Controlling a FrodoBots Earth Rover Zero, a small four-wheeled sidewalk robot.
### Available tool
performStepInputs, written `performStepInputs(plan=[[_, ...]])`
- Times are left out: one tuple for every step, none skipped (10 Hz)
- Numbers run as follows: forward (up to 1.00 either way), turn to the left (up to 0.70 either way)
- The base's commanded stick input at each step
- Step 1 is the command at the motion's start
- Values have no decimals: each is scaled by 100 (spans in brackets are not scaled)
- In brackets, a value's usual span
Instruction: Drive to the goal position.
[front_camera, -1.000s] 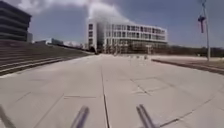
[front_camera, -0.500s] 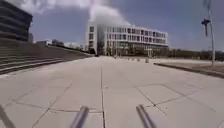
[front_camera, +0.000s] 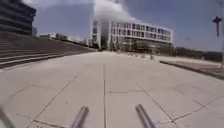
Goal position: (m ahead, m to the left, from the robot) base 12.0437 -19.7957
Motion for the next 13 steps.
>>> performStepInputs(plan=[[70, 0], [70, 0], [70, 0], [70, 0], [70, 0], [70, 0], [70, 0], [70, 0], [70, 0], [70, -10], [70, -35], [70, -35], [70, -35]])
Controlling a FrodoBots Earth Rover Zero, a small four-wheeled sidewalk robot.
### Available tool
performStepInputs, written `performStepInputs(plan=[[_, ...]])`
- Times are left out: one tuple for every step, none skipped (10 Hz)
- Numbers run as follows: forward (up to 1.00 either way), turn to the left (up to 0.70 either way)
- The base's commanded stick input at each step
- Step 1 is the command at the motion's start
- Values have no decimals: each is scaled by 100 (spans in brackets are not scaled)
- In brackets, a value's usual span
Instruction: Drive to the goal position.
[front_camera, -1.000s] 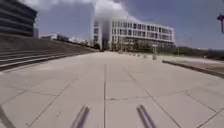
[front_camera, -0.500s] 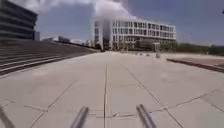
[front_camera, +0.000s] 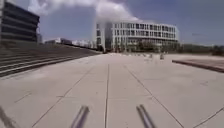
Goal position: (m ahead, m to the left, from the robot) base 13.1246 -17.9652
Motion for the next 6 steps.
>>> performStepInputs(plan=[[70, -35], [70, -35], [70, -35], [70, -35], [70, -32], [70, -5]])
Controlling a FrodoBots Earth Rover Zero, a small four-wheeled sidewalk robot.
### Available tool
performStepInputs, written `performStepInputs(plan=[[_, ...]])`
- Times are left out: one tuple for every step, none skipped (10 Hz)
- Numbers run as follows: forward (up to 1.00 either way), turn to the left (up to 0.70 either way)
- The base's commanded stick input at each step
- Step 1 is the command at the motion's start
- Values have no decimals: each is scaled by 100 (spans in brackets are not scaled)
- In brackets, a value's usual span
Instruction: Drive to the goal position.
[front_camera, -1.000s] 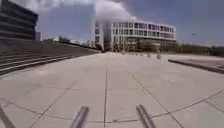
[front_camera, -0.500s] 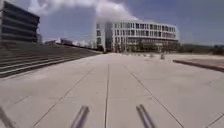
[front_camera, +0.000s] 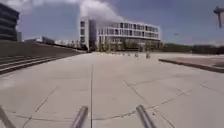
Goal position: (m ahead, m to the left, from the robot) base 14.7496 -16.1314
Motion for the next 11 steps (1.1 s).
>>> performStepInputs(plan=[[70, 0], [70, 0], [70, 0], [70, 0], [70, 0], [70, 0], [70, 0], [70, 0], [70, 0], [70, 0], [70, 0]])
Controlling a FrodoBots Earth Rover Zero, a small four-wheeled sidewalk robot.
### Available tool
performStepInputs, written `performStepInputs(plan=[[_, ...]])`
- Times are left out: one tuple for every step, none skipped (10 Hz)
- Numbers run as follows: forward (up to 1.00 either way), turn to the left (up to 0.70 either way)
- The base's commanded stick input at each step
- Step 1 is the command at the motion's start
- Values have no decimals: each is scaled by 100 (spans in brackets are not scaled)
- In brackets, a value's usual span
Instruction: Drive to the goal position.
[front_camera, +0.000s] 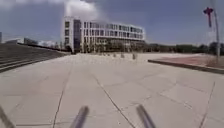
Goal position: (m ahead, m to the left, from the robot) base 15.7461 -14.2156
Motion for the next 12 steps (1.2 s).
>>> performStepInputs(plan=[[70, 0], [70, 0], [70, 0], [70, 0], [70, 0], [70, 0], [70, 0], [70, 0], [70, 0], [70, 0], [70, 0], [70, 0]])
